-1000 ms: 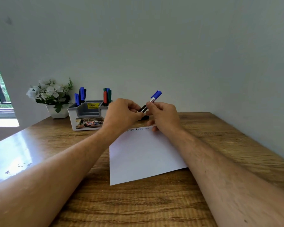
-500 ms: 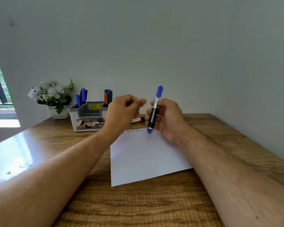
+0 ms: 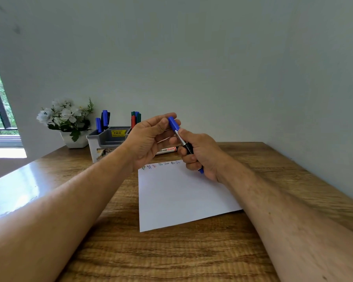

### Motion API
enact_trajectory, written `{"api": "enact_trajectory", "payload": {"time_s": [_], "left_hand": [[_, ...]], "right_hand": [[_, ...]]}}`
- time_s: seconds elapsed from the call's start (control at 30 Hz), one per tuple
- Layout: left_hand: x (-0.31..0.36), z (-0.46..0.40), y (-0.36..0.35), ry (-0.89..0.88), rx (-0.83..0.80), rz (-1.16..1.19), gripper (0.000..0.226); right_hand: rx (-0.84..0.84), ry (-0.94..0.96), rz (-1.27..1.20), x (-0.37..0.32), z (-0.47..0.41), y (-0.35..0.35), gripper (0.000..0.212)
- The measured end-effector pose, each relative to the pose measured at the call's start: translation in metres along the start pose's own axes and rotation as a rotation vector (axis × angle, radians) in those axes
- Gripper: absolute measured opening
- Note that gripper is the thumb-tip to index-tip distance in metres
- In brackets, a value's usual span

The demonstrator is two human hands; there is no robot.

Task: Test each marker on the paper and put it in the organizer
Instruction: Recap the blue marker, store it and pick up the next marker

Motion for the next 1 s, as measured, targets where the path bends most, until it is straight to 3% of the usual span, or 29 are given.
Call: {"api": "enact_trajectory", "payload": {"time_s": [0.4, 0.67, 0.93, 1.0], "left_hand": [[0.004, -0.006, 0.011, -0.084, 0.092, 0.067, 0.020], [0.007, -0.011, 0.025, -0.140, 0.237, -0.027, 0.017], [0.000, -0.005, 0.010, -0.054, 0.213, -0.329, 0.027], [-0.004, -0.005, 0.006, -0.010, 0.179, -0.456, 0.033]], "right_hand": [[0.029, -0.035, 0.175, -0.009, 0.004, -0.002, 0.046], [0.132, -0.100, 0.030, 0.003, 0.002, 0.008, 0.046], [0.285, -0.037, -0.027, 0.004, -0.001, 0.029, 0.026], [0.319, -0.001, -0.023, 0.002, -0.001, 0.034, 0.030]]}}
Point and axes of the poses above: each hand's wrist, its own z-axis away from the middle knuckle, its own y-axis out of the back of the hand, x = y × z, the point moved 6 cm from there along -z, towards the middle knuckle, and after that the axes turned 11 degrees about z, right-handed, at the moved point
